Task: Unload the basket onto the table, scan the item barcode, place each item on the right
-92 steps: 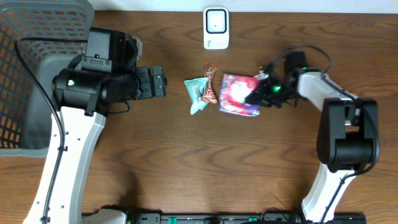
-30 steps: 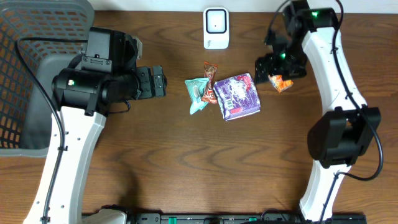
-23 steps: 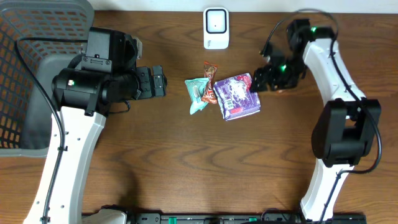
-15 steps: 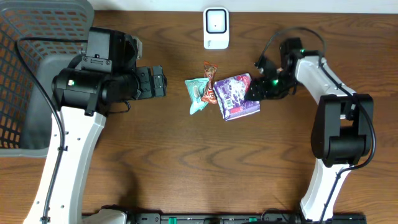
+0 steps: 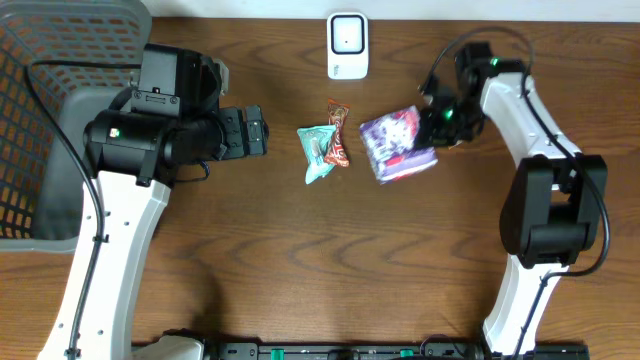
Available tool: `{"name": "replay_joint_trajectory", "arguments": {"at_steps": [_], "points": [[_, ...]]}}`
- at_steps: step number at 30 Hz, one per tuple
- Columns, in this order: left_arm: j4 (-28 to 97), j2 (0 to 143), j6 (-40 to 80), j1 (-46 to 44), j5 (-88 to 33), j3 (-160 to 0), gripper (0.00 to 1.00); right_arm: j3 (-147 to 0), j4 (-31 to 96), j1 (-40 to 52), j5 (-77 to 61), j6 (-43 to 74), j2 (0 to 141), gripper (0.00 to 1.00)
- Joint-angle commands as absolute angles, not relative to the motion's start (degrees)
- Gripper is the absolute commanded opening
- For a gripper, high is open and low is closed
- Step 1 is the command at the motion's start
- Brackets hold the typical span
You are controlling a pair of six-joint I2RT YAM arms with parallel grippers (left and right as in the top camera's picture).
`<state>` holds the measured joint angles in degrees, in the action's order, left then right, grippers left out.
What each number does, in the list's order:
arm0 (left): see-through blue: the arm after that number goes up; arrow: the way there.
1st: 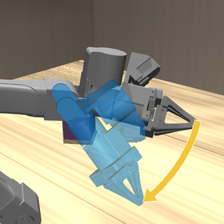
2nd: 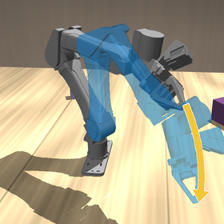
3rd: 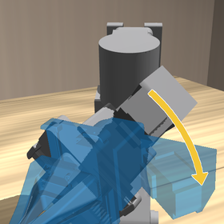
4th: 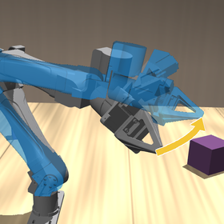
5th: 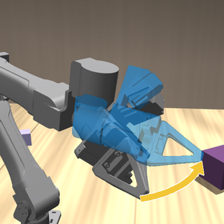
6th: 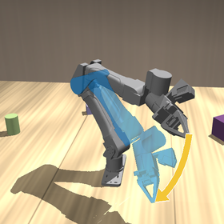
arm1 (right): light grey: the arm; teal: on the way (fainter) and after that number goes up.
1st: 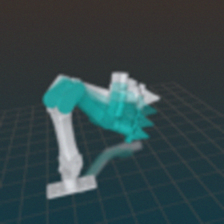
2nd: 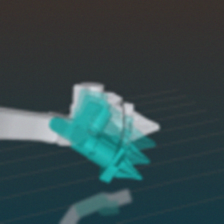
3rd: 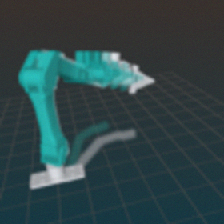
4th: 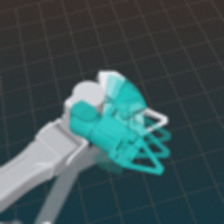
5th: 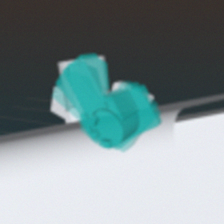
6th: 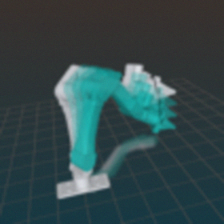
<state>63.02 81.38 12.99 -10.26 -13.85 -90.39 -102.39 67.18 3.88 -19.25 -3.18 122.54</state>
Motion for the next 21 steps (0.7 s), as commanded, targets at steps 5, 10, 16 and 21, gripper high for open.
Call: {"name": "replay_joint_trajectory", "arguments": {"at_steps": [5,10,16,21], "points": [[63.2,81.7,11.8,-10.4,-14.5,-90.1,0.98,-114.6,77.1,8.1,26.0,7.4,120.3,0.01],[63.2,81.7,11.9,-10.4,-14.5,-90.1,0.98,-111.8,77.4,14.0,39.6,15.6,121.0,0.01],[63.2,81.7,11.8,-10.4,-14.5,-90.1,0.98,-102.4,68.8,23.4,40.1,17.0,121.3,0.01],[63.2,81.7,11.9,-10.4,-14.5,-90.1,0.98,-95.0,62.3,28.9,36.1,19.7,122.3,0.06]]}}
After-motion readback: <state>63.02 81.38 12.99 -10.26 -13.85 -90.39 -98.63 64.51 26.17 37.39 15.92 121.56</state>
